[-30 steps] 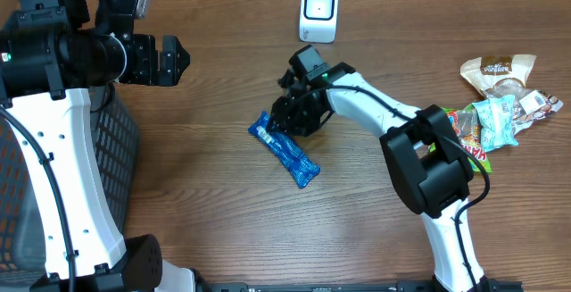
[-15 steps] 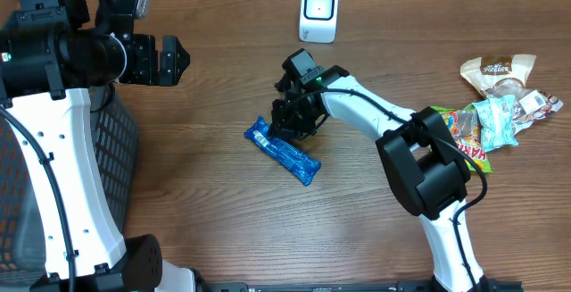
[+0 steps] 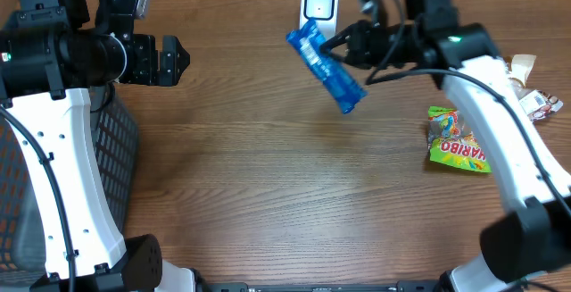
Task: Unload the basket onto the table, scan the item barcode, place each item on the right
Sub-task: 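Lift the dark-blue wrapper and hold it to the scanner face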
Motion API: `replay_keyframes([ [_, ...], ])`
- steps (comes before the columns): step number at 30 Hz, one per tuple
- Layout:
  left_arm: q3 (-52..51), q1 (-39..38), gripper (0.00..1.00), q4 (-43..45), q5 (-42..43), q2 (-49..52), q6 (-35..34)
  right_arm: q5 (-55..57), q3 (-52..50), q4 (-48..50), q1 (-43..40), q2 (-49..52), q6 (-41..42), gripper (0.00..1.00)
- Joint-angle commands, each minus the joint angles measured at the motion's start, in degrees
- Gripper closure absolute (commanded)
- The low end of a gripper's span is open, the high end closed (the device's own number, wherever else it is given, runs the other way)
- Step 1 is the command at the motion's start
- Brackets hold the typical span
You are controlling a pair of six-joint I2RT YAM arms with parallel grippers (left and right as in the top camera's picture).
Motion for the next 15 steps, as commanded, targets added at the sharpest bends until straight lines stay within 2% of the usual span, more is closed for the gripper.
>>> replay_keyframes([
  [1,0.9,-0.09,0.0,0.07,0.63,0.02,0.44,-1.53,0.5,0.2,-1.88,-3.63,0.39,0.96],
  [9,0.9,-0.09,0.01,0.04,0.63,0.02,0.44,-0.52,0.5,1.27,-2.1,-5.33,0.39,0.96],
  [12,0.9,-0.09,0.0,0.07,0.63,0.02,0.44,8.98,0.48,2.6,-1.44,-5.33,0.39,0.96],
  [15,0.9,-0.09,0.01,0.07,0.63,0.02,0.44,28.37,0.37,4.48,2.16,-4.81,0.37,0.96],
])
